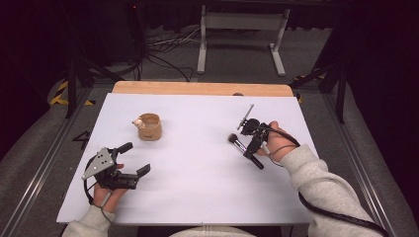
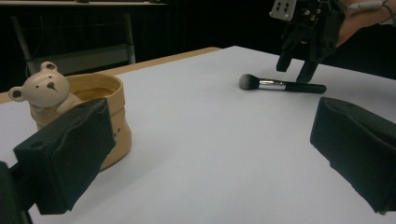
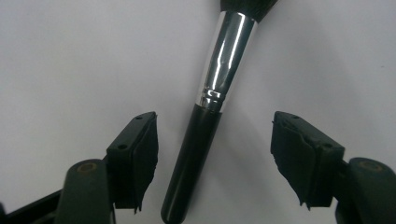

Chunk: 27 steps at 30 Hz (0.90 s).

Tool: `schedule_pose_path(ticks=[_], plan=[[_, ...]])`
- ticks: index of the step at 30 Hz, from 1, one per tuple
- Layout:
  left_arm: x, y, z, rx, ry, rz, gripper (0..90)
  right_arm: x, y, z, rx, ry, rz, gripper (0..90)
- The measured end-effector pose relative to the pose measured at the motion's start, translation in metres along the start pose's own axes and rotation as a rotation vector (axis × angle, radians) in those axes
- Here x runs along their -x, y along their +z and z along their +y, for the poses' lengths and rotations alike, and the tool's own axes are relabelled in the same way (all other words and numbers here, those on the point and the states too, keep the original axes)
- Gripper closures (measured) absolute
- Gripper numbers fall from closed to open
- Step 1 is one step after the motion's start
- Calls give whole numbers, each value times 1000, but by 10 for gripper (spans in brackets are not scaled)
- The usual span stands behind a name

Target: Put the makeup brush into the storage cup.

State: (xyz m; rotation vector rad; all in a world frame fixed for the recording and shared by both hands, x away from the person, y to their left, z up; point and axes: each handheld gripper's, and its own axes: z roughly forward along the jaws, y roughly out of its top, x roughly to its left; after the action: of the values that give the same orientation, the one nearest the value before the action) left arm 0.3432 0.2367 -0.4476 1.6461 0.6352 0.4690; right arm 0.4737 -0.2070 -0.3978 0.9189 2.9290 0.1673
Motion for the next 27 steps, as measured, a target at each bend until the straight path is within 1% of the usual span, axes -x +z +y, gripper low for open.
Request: schedule_pose_path(ticks=[4, 5, 6, 7, 9, 11, 12, 15, 19, 21, 23, 25, 27], plan=[[0, -1, 0, 0, -6, 2, 1, -2, 7, 1, -21, 7, 6, 370], [0, 0, 0, 2, -2, 3, 1, -2, 9, 1, -26, 17, 7, 377], [0, -1, 0, -2, -6, 3, 1, -2, 11, 1, -32, 31, 5, 383], [0, -1, 0, -2, -6, 3, 2, -2, 11, 1, -32, 31, 5, 383], [1, -1, 1, 8, 4, 10, 2, -3, 14, 1, -40, 59, 5, 405], [1, -1, 1, 7, 8, 7, 2, -3, 16, 2, -47, 63, 2, 428], [2, 0, 0, 7, 2, 8, 2, -4, 17, 2, -45, 69, 4, 443], [1, 0, 0, 8, 1, 9, 2, -5, 17, 3, -58, 73, -2, 485], [1, 0, 0, 8, -5, 4, 2, -7, 19, 4, -65, 77, -14, 511], [1, 0, 0, 8, 0, 5, 2, -8, 20, 4, -73, 76, -20, 537], [1, 0, 0, 8, 0, 5, 2, -8, 20, 5, -76, 74, -18, 573], [1, 0, 0, 8, -5, 4, 2, -8, 20, 5, -76, 83, -21, 604], [1, 0, 0, 9, -5, 4, 2, -9, 19, 5, -81, 89, -14, 650]])
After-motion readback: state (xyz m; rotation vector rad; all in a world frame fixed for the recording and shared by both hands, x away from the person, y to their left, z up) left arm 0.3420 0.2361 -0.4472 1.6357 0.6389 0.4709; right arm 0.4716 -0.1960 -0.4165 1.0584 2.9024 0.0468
